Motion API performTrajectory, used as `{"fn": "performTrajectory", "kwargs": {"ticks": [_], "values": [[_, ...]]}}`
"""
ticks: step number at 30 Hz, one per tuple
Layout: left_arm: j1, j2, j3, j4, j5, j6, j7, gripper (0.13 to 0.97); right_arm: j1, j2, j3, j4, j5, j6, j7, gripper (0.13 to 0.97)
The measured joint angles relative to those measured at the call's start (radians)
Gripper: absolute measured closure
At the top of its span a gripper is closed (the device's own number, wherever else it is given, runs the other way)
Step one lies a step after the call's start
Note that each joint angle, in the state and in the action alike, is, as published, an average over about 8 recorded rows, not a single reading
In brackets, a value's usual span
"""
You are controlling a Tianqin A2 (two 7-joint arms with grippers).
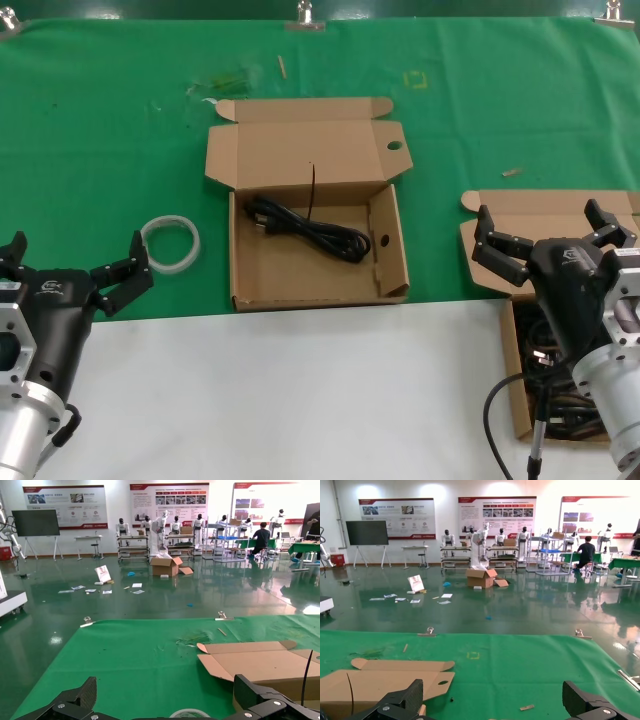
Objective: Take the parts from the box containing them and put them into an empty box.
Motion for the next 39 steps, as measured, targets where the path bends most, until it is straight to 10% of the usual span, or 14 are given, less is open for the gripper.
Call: {"fn": "performTrajectory", "kwargs": {"ticks": [39], "values": [[0.000, 0.000, 0.000, 0.000, 0.000, 0.000, 0.000, 0.132, 0.000, 0.000, 0.000, 0.000, 0.000, 0.000, 0.000, 0.129]]}}
